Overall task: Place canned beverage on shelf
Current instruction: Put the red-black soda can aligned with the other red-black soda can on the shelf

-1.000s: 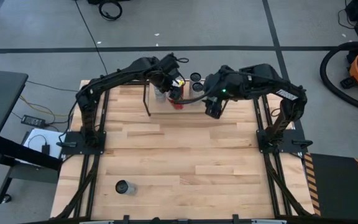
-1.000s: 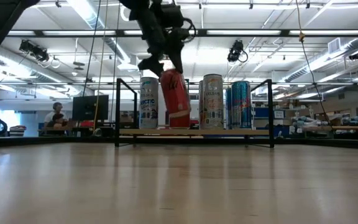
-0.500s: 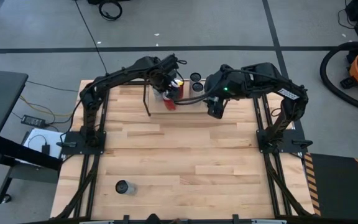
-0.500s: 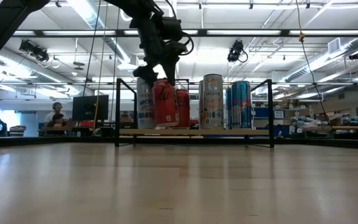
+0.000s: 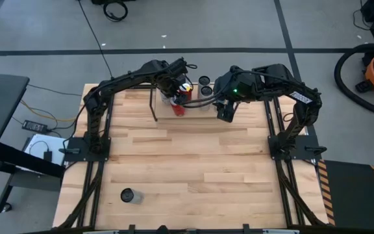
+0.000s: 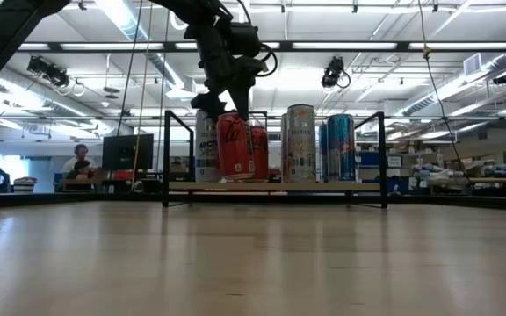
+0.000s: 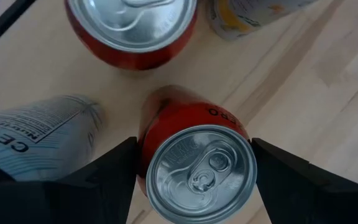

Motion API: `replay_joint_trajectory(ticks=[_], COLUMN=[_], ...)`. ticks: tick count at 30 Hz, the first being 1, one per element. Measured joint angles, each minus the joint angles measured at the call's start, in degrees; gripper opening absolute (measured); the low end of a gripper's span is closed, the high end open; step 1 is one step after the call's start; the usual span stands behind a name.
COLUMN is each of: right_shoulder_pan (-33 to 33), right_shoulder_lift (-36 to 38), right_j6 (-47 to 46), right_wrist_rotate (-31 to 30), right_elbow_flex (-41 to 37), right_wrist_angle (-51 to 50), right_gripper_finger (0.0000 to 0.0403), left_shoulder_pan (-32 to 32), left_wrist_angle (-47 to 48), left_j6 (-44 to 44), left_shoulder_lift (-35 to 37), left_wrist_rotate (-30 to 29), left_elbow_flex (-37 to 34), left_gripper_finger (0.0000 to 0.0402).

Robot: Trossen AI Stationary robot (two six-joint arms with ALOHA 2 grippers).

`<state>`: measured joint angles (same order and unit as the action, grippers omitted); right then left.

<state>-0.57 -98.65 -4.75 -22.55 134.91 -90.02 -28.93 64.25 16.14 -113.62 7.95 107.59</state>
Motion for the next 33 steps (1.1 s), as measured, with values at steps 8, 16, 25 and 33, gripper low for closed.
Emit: replay_joint_trajectory(ticks=[8, 16, 25, 33], right_shoulder_pan=[-0.01, -0.01, -0.01, 0.03], right_shoulder_lift=[-0.02, -0.02, -0.02, -0.04], right_j6=[-0.2, -0.2, -0.2, -0.2], right_wrist_rotate=[0.14, 0.18, 5.43, 6.17], right_elbow_flex=[0.0, 0.0, 0.0, 0.0], right_wrist_angle=[0.0, 0.0, 0.0, 0.0], right_gripper_finger=[0.032, 0.032, 0.032, 0.032], left_shoulder_pan=[0.72, 0.48, 0.48, 0.48], left_wrist_angle=[-0.03, -2.22, -2.17, -2.16], left_j6=[0.0, -1.75, -2.34, -1.77], left_shoulder_lift=[-0.02, -0.05, -0.07, -0.07], left_wrist_rotate=[0.52, 0.17, 0.08, 0.25], left_elbow_flex=[-0.02, -0.04, -0.09, -0.07], left_gripper_finger=[0.0277, 0.0277, 0.0312, 0.0314])
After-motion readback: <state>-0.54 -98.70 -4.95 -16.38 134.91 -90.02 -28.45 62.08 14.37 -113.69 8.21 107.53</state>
